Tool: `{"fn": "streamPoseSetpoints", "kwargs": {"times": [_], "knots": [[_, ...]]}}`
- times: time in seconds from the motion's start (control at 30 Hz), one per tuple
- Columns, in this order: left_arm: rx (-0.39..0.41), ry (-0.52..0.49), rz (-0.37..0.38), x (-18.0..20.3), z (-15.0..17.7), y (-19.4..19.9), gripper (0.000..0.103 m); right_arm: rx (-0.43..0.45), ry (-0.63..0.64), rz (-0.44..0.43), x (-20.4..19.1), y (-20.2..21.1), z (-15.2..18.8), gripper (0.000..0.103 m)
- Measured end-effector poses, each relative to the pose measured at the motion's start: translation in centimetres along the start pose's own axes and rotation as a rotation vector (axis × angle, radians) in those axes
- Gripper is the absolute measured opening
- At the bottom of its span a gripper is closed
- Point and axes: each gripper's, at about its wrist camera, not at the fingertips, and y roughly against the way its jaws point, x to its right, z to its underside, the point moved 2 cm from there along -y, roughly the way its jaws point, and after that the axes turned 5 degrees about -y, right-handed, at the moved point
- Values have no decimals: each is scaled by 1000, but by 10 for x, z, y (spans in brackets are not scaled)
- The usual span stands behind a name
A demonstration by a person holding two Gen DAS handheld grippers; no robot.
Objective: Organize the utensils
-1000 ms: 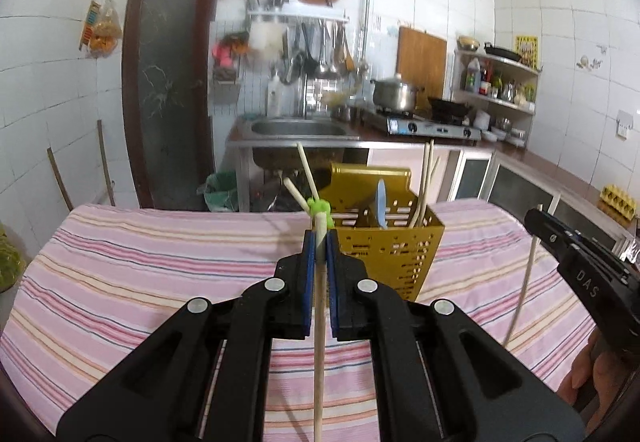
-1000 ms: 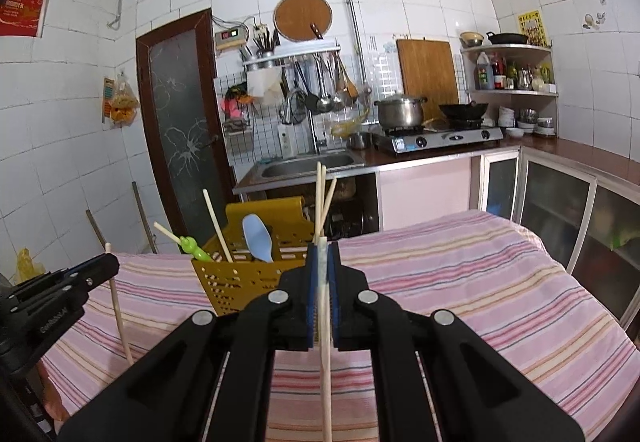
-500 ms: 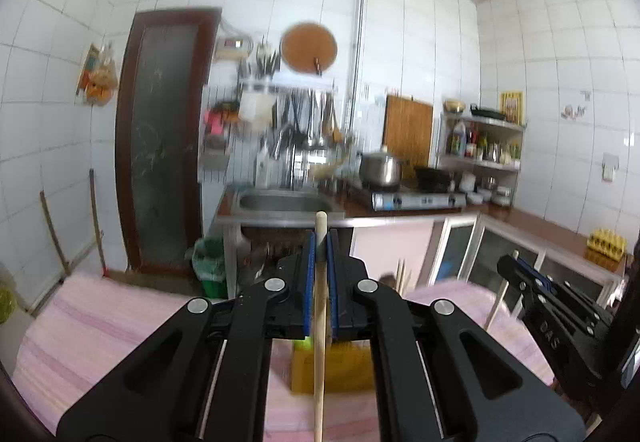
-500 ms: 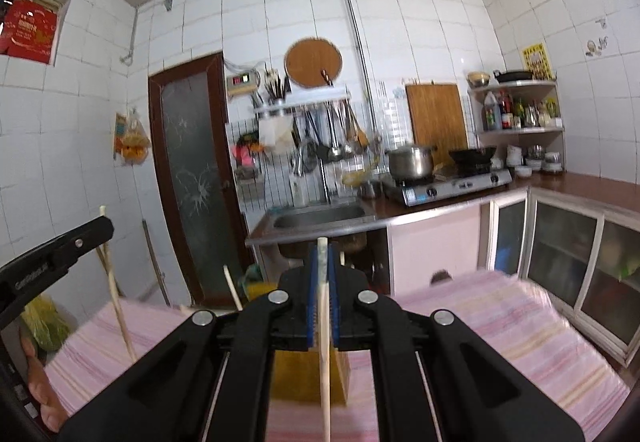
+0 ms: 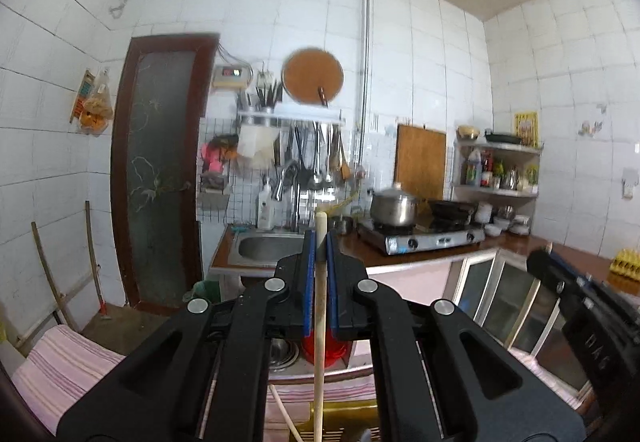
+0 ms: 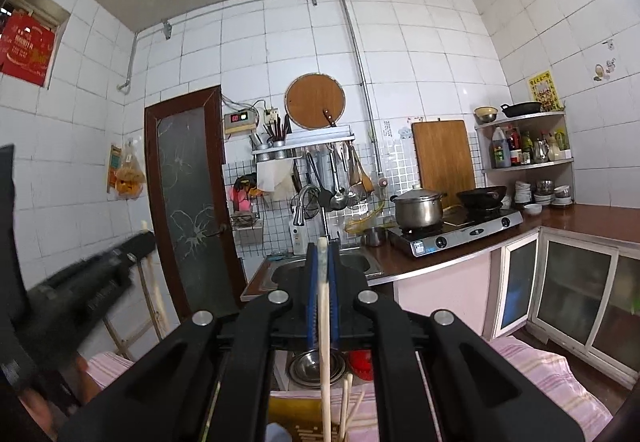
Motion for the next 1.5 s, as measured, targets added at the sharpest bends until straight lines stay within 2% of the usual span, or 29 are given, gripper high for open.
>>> {"fn": "streamPoseSetpoints", "kwargs": {"times": [0.23, 0.43, 0.47, 0.5, 0.53, 0.57, 0.6, 0.73, 0.87, 1.03, 1.3, 1.5], "knots": [[-106, -17, 4, 5, 60, -43, 5, -82, 3, 2, 7, -37, 50, 5], [-148, -38, 7, -1, 78, -42, 5, -181, 18, 22, 15, -39, 77, 7], [-149, -39, 3, -4, 77, -40, 13, -197, 26, 36, 16, -34, 78, 12], [-151, -40, 1, -7, 77, -34, 30, -206, 24, 39, 19, -30, 79, 20], [-147, -40, -4, -9, 75, -28, 40, -211, 19, 47, 21, -25, 78, 44], [-129, -41, -19, -13, 73, -16, 57, -210, 14, 59, 25, -14, 76, 56], [-106, -44, -31, -16, 70, -2, 66, -212, 17, 64, 26, -8, 76, 56], [-90, -35, -38, -27, 63, 43, 81, -252, 16, 75, 30, 28, 73, 57], [-94, -34, -37, -31, 70, 98, 93, -269, 22, 77, 28, 78, 83, 73], [-144, -30, -24, -34, 105, 154, 94, -299, 26, 82, 26, 120, 109, 80], [-213, -9, -43, -54, 152, 221, 94, -384, 0, 86, 27, 167, 158, 80], [-200, 26, -88, -72, 171, 262, 97, -365, -2, 100, 22, 211, 184, 81]]}}
